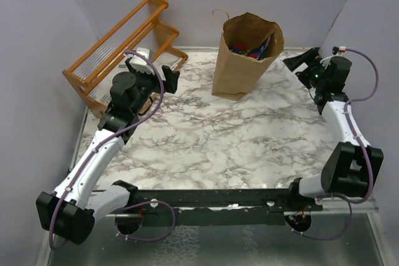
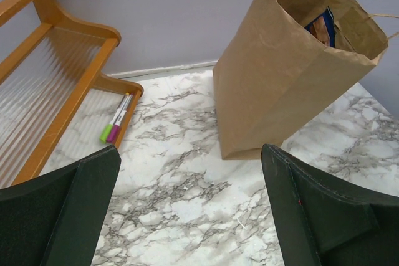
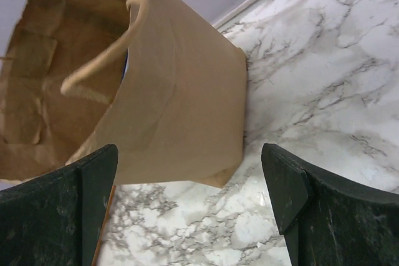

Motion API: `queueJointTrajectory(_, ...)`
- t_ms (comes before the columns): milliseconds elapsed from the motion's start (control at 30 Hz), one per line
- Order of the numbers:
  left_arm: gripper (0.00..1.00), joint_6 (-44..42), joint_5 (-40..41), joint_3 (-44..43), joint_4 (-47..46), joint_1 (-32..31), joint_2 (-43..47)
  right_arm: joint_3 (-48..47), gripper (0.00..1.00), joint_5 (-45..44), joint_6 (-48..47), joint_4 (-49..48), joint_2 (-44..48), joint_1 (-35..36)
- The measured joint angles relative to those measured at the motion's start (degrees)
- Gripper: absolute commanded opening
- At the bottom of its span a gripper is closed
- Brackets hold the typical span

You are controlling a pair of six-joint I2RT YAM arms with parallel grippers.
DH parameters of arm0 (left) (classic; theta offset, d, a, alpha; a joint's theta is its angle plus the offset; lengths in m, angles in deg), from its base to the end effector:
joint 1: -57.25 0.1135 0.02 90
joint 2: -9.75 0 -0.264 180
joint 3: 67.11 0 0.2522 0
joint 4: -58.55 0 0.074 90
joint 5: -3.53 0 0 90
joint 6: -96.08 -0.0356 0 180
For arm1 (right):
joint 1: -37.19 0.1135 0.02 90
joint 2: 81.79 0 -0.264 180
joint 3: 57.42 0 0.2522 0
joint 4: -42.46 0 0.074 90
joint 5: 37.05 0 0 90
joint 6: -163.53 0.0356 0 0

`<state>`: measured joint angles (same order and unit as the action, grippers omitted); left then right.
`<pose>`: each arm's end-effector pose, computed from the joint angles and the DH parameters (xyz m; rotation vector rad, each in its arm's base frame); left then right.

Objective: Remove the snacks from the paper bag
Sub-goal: Adjust the paper bag at the center of the board.

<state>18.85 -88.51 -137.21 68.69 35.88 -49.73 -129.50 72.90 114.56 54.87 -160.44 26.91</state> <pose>0.2262 -0.0899 0.3883 0.1471 1.5771 -0.4957 0.3172 -0.0452 0.3085 0.6163 1.8417 0.6913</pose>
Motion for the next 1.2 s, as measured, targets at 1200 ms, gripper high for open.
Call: queueJointTrajectory(1200, 0.99, 0.2, -2.8, 0.0, -0.7, -0.8, -1.6, -5.7, 0.87, 19.4, 11.8, -7.3, -3.6, -4.8)
